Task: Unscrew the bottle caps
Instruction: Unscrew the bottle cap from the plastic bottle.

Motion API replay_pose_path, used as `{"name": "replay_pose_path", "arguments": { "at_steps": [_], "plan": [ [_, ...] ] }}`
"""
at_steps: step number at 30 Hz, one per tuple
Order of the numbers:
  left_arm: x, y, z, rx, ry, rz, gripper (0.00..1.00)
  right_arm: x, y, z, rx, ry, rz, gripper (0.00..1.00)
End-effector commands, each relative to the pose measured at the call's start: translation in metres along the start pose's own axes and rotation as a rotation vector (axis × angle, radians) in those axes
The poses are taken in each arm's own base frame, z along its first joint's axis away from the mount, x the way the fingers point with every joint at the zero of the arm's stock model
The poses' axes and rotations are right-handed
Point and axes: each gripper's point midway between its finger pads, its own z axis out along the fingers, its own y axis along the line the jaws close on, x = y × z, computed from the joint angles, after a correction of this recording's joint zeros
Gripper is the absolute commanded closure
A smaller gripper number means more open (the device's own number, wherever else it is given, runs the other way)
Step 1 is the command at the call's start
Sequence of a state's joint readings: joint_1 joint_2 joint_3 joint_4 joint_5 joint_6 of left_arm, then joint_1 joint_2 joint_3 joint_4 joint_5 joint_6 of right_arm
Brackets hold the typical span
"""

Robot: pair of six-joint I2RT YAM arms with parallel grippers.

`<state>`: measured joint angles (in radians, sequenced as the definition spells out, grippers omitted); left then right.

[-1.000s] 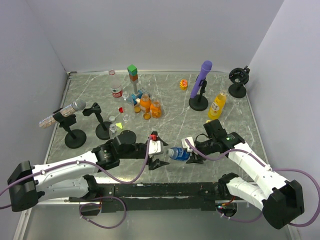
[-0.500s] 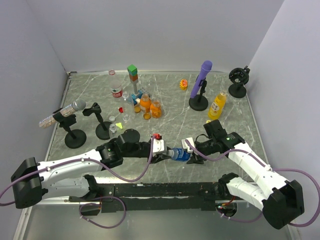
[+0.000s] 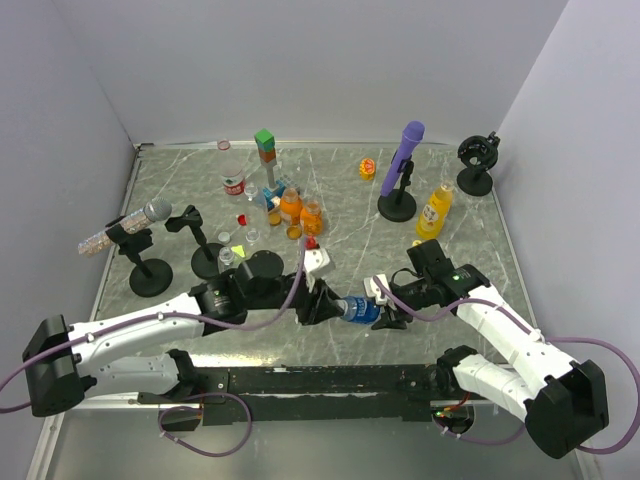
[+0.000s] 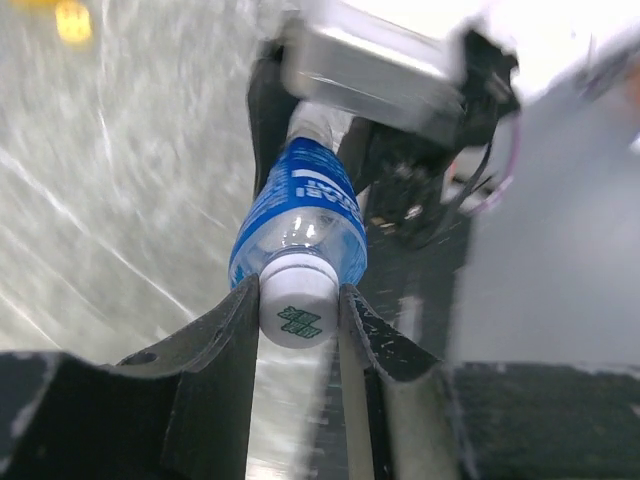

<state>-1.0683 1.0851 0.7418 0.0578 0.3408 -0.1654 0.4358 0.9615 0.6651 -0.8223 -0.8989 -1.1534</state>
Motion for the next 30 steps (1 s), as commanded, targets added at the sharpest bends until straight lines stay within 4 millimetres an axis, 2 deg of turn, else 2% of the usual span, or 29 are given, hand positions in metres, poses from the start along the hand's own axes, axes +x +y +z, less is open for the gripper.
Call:
{"name": "replay_pose_path", "arguments": {
  "at_steps": [1,4,6,11,12,13,16,18,23,26,30],
  "plan": [
    [-0.032,-0.006,-0.004,-0.118,-0.042,-0.542,0.99,-0.002,-0.008,-0.001,0.031,-0.006,-0.042,0.82],
    [-0.031,-0.004,-0.007,-0.171,-0.081,-0.793,0.99,-0.003,-0.009,-0.002,0.032,-0.006,-0.041,0.82],
    [-0.032,-0.001,-0.009,-0.198,-0.108,-0.885,0.99,-0.002,-0.008,-0.001,0.028,-0.006,-0.038,0.82],
    [-0.031,0.005,-0.008,-0.253,-0.094,-0.887,0.99,-0.003,-0.008,-0.002,0.032,-0.008,-0.042,0.82],
    [-0.031,0.007,-0.006,-0.259,-0.090,-0.874,0.96,-0.003,-0.008,-0.002,0.034,-0.007,-0.044,0.82],
    [-0.032,0.008,-0.006,-0.262,-0.089,-0.858,0.86,-0.004,-0.008,-0.002,0.034,-0.007,-0.045,0.82],
    [-0.038,0.008,-0.011,-0.255,-0.107,-0.792,0.46,-0.003,-0.008,-0.003,0.036,-0.006,-0.047,0.82],
    [-0.049,0.007,-0.018,-0.243,-0.154,-0.745,0.26,-0.004,-0.008,-0.003,0.036,-0.009,-0.048,0.82],
    [-0.080,-0.004,-0.051,-0.156,-0.334,-0.537,0.01,-0.005,-0.007,-0.003,0.031,-0.015,-0.047,0.82],
    [-0.083,-0.015,-0.071,-0.091,-0.413,-0.390,0.03,-0.005,-0.006,-0.003,0.030,-0.017,-0.049,0.82],
    [-0.074,-0.031,-0.090,-0.008,-0.461,-0.180,0.03,-0.006,-0.005,-0.003,0.028,-0.019,-0.053,0.82]
  ]
}}
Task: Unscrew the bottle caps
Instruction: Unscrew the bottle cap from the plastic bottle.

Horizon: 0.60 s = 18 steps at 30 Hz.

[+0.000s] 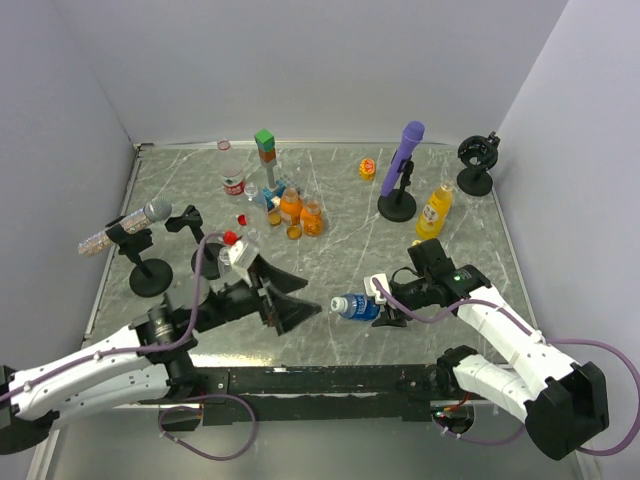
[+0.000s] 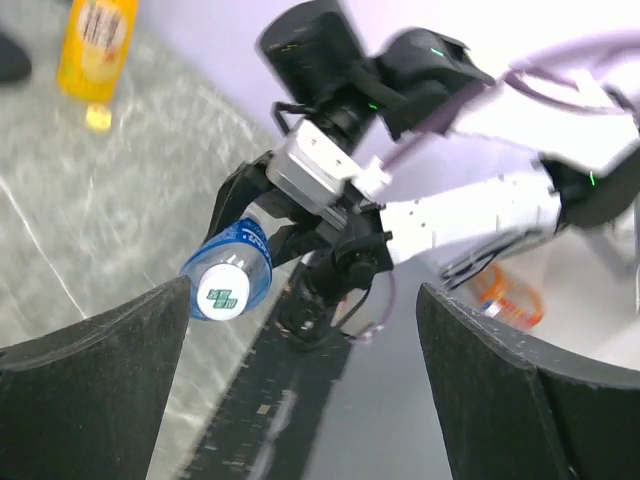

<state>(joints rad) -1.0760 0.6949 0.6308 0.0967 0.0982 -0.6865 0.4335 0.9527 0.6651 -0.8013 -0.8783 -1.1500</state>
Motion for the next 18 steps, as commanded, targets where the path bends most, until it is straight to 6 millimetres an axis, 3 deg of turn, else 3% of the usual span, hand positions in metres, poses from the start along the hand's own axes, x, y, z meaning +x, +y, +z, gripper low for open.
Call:
{"name": "replay_pose_path", "arguments": {
  "at_steps": [1,9,18],
  "plan": [
    [-0.003,-0.013,-0.016,0.157,-0.066,0.312,0.03,-0.007,0.000,-0.002,0.001,-0.031,-0.036,0.82],
    [0.038,0.017,-0.017,0.208,0.127,0.792,0.03,-0.007,0.003,-0.001,-0.015,-0.032,-0.032,0.82],
    [0.069,0.029,0.018,0.302,0.277,0.941,0.02,-0.005,0.003,-0.001,-0.026,-0.024,-0.029,0.82]
  ]
}}
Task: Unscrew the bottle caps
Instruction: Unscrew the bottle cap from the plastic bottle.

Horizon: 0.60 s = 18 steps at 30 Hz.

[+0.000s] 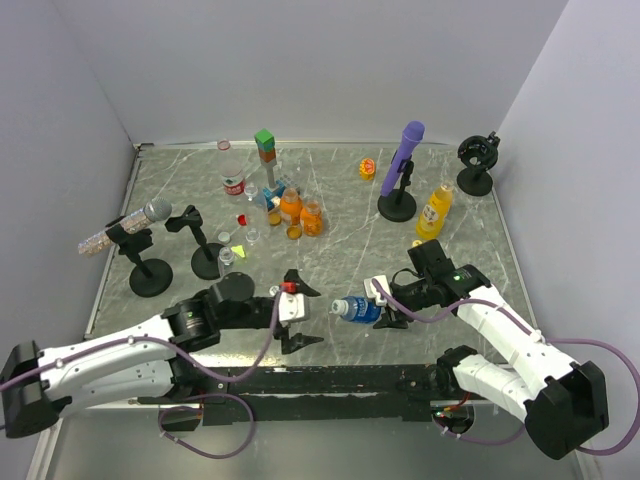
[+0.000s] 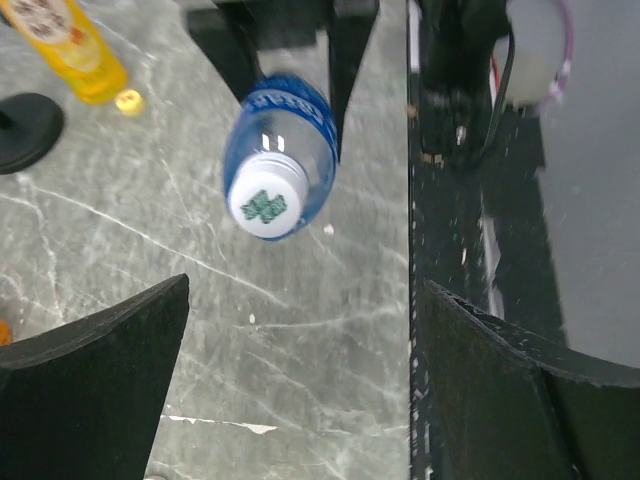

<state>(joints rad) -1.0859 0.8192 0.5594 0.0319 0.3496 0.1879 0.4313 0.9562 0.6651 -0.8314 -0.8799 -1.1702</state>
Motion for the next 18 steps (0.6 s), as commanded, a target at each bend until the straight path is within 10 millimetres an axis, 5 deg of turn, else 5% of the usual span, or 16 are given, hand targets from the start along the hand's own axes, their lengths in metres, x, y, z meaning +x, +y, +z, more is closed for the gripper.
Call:
{"name": "replay_pose_path", "arguments": {
  "at_steps": [1,18],
  "plan": [
    [-0.025,0.001,0.014,0.057,-0.046,0.152,0.03,-0.007,-0.001,-0.001,-0.008,-0.030,-0.033,0.82],
    [-0.030,0.013,0.044,0.036,-0.045,0.100,0.37,-0.007,0.000,-0.001,-0.010,-0.033,-0.041,0.82]
  ]
}}
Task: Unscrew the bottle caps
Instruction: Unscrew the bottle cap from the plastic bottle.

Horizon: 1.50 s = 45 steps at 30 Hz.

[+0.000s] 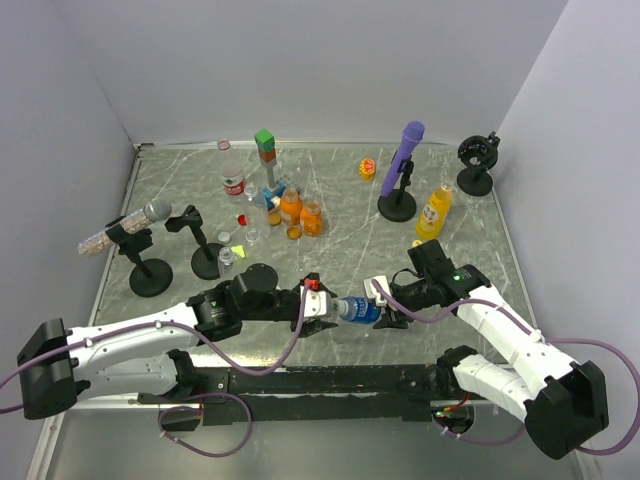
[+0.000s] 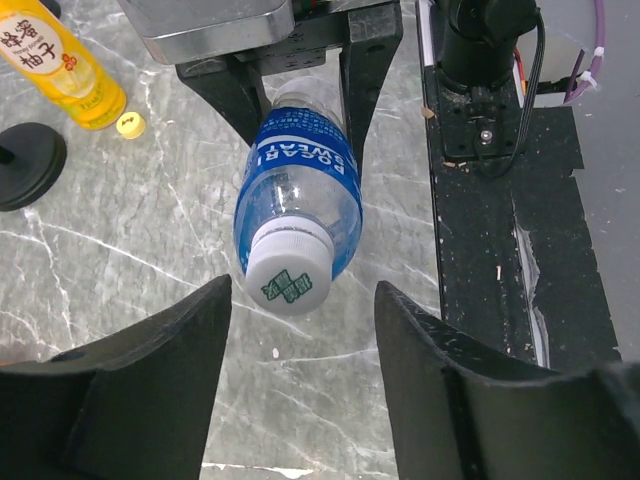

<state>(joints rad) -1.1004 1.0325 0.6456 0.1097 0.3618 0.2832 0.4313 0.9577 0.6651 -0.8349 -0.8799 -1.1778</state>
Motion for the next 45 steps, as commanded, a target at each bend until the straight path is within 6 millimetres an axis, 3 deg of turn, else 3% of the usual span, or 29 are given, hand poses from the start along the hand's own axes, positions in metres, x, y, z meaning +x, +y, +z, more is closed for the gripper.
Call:
{"name": "replay_pose_path", "arguments": {
  "at_steps": [1,8,13,17,19,21,25,27,30,33,39,41,45],
  "plan": [
    [-0.032,0.007,0.006,-0.009,-0.086,0.018,0.39,-0.008,-0.001,-0.001,-0.006,-0.034,-0.039,0.82],
    [-0.035,0.009,0.009,-0.019,-0.099,-0.004,0.59,-0.007,0.000,0.000,-0.010,-0.031,-0.036,0.82],
    [-0.037,0.007,0.008,-0.017,-0.118,-0.034,0.67,-0.007,-0.001,0.000,-0.008,-0.030,-0.037,0.82],
    [-0.039,0.004,0.007,-0.013,-0.124,-0.069,0.98,-0.006,0.000,0.000,-0.011,-0.029,-0.033,0.82],
    [-0.041,0.003,0.007,-0.014,-0.125,-0.121,0.99,-0.006,-0.001,0.000,-0.010,-0.027,-0.035,0.82],
    [-0.043,0.004,0.007,-0.028,-0.121,-0.221,0.99,-0.005,-0.001,0.000,-0.010,-0.024,-0.032,0.82],
    [-0.042,0.014,0.008,-0.163,-0.079,-0.664,0.99,-0.004,-0.001,0.000,-0.007,-0.020,-0.029,0.82],
    [-0.034,0.008,0.010,-0.198,-0.027,-0.906,0.99,-0.003,-0.002,0.000,-0.009,-0.018,-0.028,0.82],
    [-0.041,-0.009,0.015,-0.175,-0.045,-1.129,0.99,-0.003,-0.001,0.001,-0.014,-0.018,-0.024,0.82],
    [-0.045,-0.016,0.018,-0.187,-0.046,-1.226,0.99,-0.003,-0.002,0.001,-0.016,-0.018,-0.021,0.82],
    [-0.040,0.000,0.006,-0.331,-0.054,-1.262,0.99,-0.002,-0.001,0.001,-0.016,-0.018,-0.020,0.82],
    [-0.044,0.004,0.002,-0.344,-0.084,-1.262,0.85,-0.002,-0.001,0.002,-0.019,-0.017,-0.019,0.82],
    [-0.063,0.003,-0.007,-0.281,-0.180,-1.198,0.41,-0.002,-0.001,0.002,-0.022,-0.016,-0.016,0.82]
  ]
}}
